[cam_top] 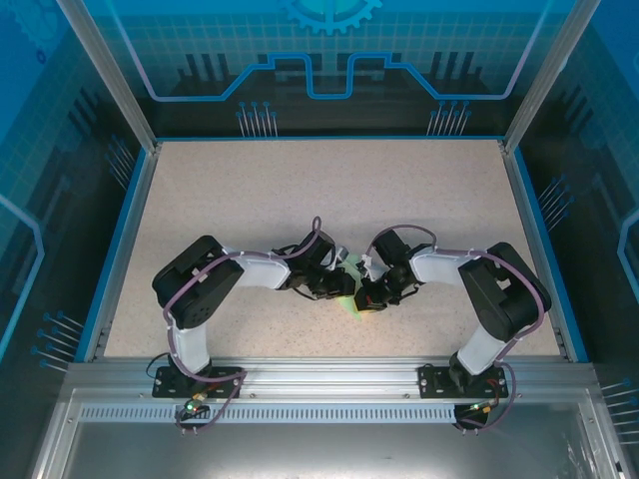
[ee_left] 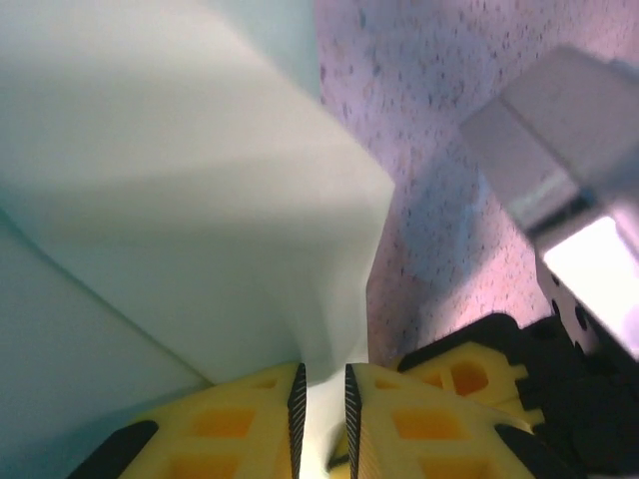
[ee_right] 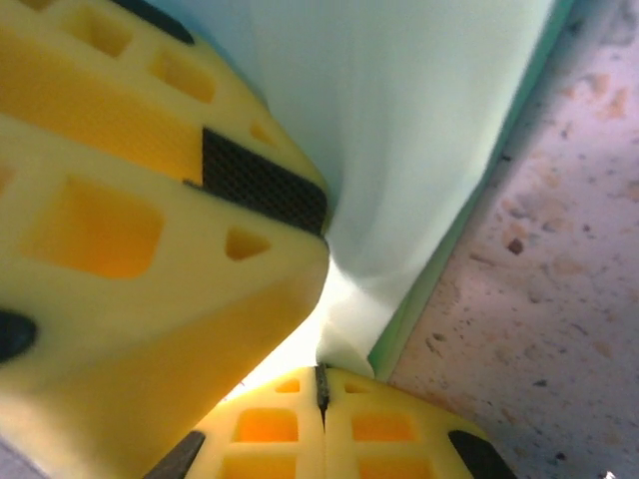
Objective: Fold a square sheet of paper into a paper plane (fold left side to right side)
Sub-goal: Fourth fold the wing at the center of the table.
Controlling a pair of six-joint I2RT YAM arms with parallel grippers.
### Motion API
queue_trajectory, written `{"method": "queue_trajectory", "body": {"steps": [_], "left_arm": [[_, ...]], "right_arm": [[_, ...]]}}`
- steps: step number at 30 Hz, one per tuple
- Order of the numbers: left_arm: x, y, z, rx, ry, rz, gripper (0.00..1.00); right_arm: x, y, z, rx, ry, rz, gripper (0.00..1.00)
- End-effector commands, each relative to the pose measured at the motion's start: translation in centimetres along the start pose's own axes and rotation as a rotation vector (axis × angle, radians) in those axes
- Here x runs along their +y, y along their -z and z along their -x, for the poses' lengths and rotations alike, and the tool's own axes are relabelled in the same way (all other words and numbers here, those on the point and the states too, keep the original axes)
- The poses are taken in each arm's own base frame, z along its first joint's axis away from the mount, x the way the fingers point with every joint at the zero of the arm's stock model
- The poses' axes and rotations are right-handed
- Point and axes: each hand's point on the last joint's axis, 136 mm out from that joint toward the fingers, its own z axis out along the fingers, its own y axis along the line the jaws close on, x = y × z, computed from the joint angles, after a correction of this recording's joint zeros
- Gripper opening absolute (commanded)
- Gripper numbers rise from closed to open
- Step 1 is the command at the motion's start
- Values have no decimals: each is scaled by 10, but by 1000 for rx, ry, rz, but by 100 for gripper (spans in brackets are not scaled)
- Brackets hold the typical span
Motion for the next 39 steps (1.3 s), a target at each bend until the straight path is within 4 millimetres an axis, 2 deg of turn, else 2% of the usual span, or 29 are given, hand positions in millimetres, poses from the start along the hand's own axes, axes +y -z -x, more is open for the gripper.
{"method": "queue_trajectory", "body": {"steps": [1, 9, 16, 28, 36, 39], "left_arm": [[16, 4, 19, -40, -15, 59, 22], [40, 13, 48, -73, -13, 87, 22], [52, 21, 82, -104, -12, 99, 22], [86, 30, 107, -132, 19, 176, 22], [97, 47, 135, -178, 42, 195, 22], [91, 54, 143, -194, 44, 167, 22]], "right_arm": [[-54, -6, -29, 84, -86, -238, 0], [-54, -6, -30, 90, -86, -242, 0], [-55, -7, -32, 94, -87, -245, 0], [-54, -7, -34, 93, -84, -243, 0], [-51, -8, -36, 96, -76, -242, 0], [-41, -9, -31, 68, -54, -191, 0]]}}
